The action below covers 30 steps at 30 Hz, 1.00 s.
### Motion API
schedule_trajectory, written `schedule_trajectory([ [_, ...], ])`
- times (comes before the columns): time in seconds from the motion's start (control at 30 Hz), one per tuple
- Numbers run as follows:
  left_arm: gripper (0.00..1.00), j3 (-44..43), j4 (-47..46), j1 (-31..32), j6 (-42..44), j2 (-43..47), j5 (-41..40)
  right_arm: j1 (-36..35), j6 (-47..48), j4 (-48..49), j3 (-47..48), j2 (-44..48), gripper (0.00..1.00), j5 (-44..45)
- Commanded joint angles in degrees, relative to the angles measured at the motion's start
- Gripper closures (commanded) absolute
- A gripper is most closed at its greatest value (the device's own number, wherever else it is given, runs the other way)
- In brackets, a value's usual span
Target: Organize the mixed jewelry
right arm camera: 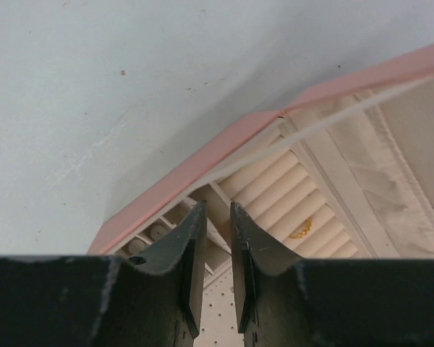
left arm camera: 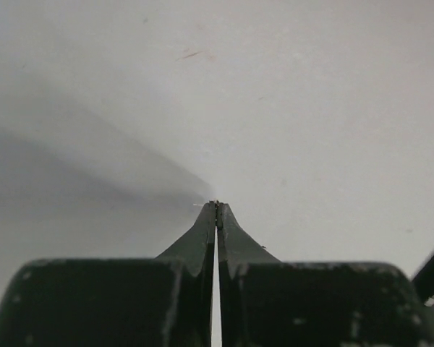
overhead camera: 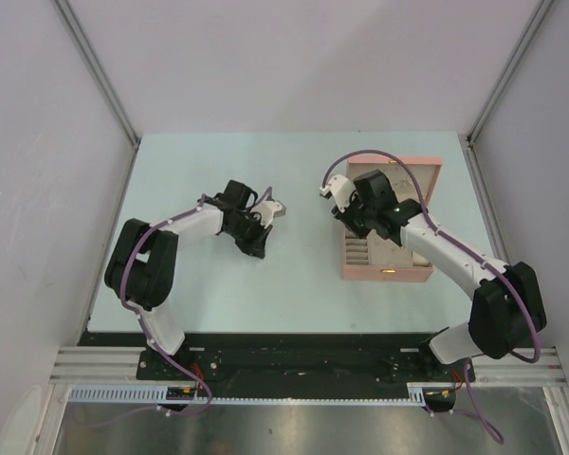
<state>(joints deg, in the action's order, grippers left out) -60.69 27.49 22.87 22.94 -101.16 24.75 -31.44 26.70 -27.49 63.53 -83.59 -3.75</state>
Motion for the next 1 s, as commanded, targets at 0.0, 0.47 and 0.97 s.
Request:
schedule_trajectory([
  [0.0, 1.00, -8.6, 9.5, 0.2, -2.3, 1.5, 18.5, 4.3, -1.9, 0.9, -0.1, 4.6, 0.76, -4.2],
  [0.47, 1.00, -26.8, -6.3, 4.5, -43.1, -4.9, 50.3, 26.4, -8.2, -1.3, 2.8, 14.9, 0.77, -19.4],
  [0.97, 1.00, -25.0, -99.4, 15.4, -131.2, -24.9, 50.2, 37.0, -8.8, -8.4, 2.8, 20.5, 0.76, -22.1],
])
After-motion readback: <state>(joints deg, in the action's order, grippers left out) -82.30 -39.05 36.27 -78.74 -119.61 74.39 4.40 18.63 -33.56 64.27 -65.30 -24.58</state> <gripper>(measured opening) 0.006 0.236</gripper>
